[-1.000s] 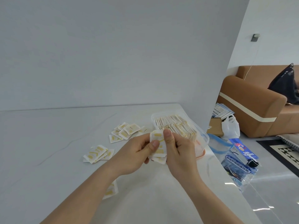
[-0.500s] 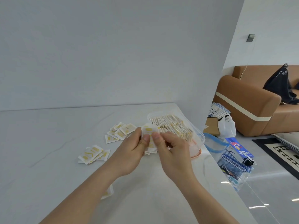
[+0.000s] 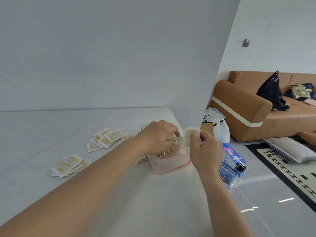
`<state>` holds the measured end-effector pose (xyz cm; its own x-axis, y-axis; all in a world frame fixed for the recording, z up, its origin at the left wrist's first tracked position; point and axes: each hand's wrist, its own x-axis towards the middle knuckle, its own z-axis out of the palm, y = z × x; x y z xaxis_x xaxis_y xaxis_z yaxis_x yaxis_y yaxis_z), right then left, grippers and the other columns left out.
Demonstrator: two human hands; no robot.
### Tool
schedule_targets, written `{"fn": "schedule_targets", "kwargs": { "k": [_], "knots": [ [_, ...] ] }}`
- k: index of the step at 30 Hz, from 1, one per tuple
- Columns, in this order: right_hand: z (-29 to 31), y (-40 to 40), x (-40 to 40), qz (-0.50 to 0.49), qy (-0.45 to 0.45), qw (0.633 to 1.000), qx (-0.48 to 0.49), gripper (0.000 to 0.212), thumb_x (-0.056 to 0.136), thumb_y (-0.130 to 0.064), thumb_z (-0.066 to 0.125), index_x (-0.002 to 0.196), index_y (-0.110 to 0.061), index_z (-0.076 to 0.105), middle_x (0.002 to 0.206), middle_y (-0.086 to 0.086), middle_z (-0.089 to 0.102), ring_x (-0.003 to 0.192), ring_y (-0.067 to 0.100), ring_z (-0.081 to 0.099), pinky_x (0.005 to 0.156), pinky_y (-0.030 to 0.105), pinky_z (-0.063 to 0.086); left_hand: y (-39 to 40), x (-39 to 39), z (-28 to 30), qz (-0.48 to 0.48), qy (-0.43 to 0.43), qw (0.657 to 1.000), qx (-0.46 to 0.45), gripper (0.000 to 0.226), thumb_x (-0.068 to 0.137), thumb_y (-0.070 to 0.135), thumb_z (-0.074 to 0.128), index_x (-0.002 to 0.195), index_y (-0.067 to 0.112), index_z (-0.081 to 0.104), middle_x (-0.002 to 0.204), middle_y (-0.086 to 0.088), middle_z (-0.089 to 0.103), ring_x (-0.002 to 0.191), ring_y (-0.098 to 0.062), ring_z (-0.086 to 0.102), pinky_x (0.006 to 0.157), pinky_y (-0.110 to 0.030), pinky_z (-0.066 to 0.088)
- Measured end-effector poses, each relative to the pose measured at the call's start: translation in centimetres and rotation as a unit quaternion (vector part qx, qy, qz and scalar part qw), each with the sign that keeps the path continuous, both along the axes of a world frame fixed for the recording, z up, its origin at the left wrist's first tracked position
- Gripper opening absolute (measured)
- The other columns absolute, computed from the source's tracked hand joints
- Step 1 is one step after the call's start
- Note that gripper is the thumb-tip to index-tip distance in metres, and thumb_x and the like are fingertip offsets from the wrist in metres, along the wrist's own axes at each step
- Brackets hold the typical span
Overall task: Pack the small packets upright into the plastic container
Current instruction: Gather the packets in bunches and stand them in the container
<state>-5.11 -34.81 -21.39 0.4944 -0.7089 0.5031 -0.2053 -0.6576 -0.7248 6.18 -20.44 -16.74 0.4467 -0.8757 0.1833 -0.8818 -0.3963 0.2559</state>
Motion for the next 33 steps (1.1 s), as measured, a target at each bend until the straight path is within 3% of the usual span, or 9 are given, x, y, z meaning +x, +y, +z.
{"fn": "schedule_targets", "kwargs": {
  "k": [4, 9, 14, 19, 28, 33],
  "knots": [
    [-0.9, -0.5, 0.6, -0.011, -0.061, 0.996, 0.061, 0.040, 0.103, -0.035, 0.047, 0.068, -0.015, 0.049, 0.058, -0.003, 0.048, 0.061, 0.022, 0.047, 0.056, 0.037, 0.036, -1.7, 0.5, -0.4, -0.010, 0.010, 0.999, 0.044, 0.056, 0.083, 0.042, 0.050, 0.137, 0.028, 0.059, 0.140, 0.007, 0.061, 0.136, -0.016, 0.047, 0.112, -0.040, 0.037],
    [-1.3, 0.0, 1.4, 0.004, -0.150, 0.978, 0.145, 0.038, 0.100, -0.035, 0.046, 0.071, -0.010, 0.051, 0.061, 0.005, 0.047, 0.060, 0.015, 0.041, 0.057, 0.044, 0.038, -2.1, 0.9, -0.8, -0.006, -0.026, 0.997, 0.073, 0.060, 0.089, 0.042, 0.056, 0.147, 0.029, 0.048, 0.150, 0.008, 0.053, 0.143, -0.016, 0.039, 0.115, -0.038, 0.032],
    [-1.5, 0.0, 1.5, 0.007, -0.159, 0.977, 0.141, 0.037, 0.099, -0.037, 0.044, 0.073, -0.012, 0.052, 0.062, 0.005, 0.049, 0.060, 0.016, 0.043, 0.056, 0.042, 0.038, -2.4, 1.5, -1.1, -0.003, -0.069, 0.994, 0.082, 0.061, 0.090, 0.047, 0.056, 0.148, 0.030, 0.046, 0.147, 0.011, 0.053, 0.141, -0.015, 0.038, 0.112, -0.039, 0.029],
    [-1.7, -0.1, 1.7, 0.006, -0.155, 0.980, 0.126, 0.037, 0.100, -0.036, 0.046, 0.076, -0.010, 0.055, 0.067, 0.012, 0.054, 0.066, 0.030, 0.050, 0.059, 0.050, 0.044, -2.5, 1.9, -1.4, -0.005, -0.109, 0.990, 0.085, 0.061, 0.090, 0.052, 0.055, 0.148, 0.031, 0.046, 0.142, 0.009, 0.055, 0.137, -0.016, 0.042, 0.109, -0.038, 0.031],
    [-1.4, 0.1, 1.4, 0.016, -0.151, 0.980, 0.132, 0.034, 0.106, -0.028, 0.051, 0.073, -0.018, 0.054, 0.063, -0.004, 0.051, 0.061, 0.015, 0.047, 0.056, 0.039, 0.040, -2.2, 1.6, -1.9, -0.008, -0.161, 0.982, 0.098, 0.064, 0.092, 0.063, 0.050, 0.145, 0.026, 0.048, 0.137, 0.005, 0.054, 0.132, -0.019, 0.045, 0.105, -0.038, 0.032],
    [-1.5, 0.1, 1.4, 0.015, -0.149, 0.979, 0.138, 0.034, 0.105, -0.030, 0.051, 0.075, -0.018, 0.056, 0.064, -0.001, 0.055, 0.066, 0.023, 0.054, 0.060, 0.047, 0.047, -2.2, 1.4, -1.8, -0.011, -0.183, 0.978, 0.101, 0.062, 0.093, 0.063, 0.047, 0.144, 0.026, 0.049, 0.139, 0.004, 0.053, 0.131, -0.020, 0.045, 0.104, -0.039, 0.034]
  ]
}}
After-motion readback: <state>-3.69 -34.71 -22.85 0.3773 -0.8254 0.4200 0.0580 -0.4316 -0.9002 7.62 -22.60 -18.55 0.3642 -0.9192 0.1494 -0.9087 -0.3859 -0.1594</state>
